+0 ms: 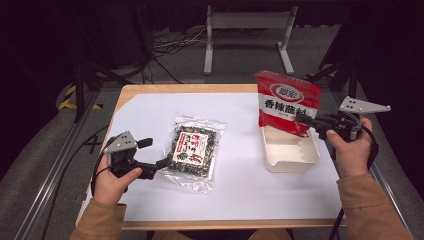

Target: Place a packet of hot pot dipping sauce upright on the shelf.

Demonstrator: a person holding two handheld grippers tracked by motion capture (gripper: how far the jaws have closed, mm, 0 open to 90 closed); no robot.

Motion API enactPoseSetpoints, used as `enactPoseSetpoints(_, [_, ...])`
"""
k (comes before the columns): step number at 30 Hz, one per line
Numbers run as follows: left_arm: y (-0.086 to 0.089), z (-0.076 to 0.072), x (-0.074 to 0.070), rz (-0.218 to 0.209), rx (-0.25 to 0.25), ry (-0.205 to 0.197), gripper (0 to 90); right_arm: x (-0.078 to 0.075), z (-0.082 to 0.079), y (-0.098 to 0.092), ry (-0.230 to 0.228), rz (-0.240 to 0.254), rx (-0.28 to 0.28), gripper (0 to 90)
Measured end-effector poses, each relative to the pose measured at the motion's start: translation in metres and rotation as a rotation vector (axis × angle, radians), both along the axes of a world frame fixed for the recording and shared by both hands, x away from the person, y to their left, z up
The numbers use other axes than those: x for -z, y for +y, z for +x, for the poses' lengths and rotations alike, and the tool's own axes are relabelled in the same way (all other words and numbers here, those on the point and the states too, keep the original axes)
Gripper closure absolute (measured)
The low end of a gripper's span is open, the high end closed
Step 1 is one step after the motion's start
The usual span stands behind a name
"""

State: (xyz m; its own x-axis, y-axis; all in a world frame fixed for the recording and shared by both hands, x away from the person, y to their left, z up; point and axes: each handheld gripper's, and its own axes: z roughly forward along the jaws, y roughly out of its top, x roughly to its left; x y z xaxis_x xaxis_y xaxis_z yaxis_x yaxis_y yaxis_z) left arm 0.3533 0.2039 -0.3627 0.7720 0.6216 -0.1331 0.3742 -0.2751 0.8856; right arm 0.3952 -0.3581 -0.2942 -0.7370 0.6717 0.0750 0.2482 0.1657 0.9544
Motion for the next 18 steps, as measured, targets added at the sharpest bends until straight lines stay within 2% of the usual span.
enactPoseSetpoints(6, [0.005, -0.001, 0.002, 0.003, -0.013, 0.009, 7.9, 0.006, 0.013, -0.008, 0.004, -0.008, 0.038, 88.6])
enactPoseSetpoints(9, [0.005, 0.0, 0.002, 0.005, -0.013, 0.001, 7.8, 0.01, 0.019, -0.011, 0.016, -0.001, 0.043, 88.6])
enactPoseSetpoints(11, [0.004, -0.001, 0.002, -0.003, -0.017, 0.015, 7.9, 0.013, 0.023, -0.012, 0.022, -0.005, 0.044, 88.6])
enactPoseSetpoints(13, [0.004, 0.001, 0.003, 0.008, -0.002, 0.007, 7.8, 0.015, 0.026, -0.012, 0.031, -0.015, 0.051, 88.6])
enactPoseSetpoints(18, [0.002, 0.002, 0.004, 0.01, 0.001, 0.014, 7.8, 0.021, 0.033, -0.014, 0.044, -0.022, 0.061, 88.6])
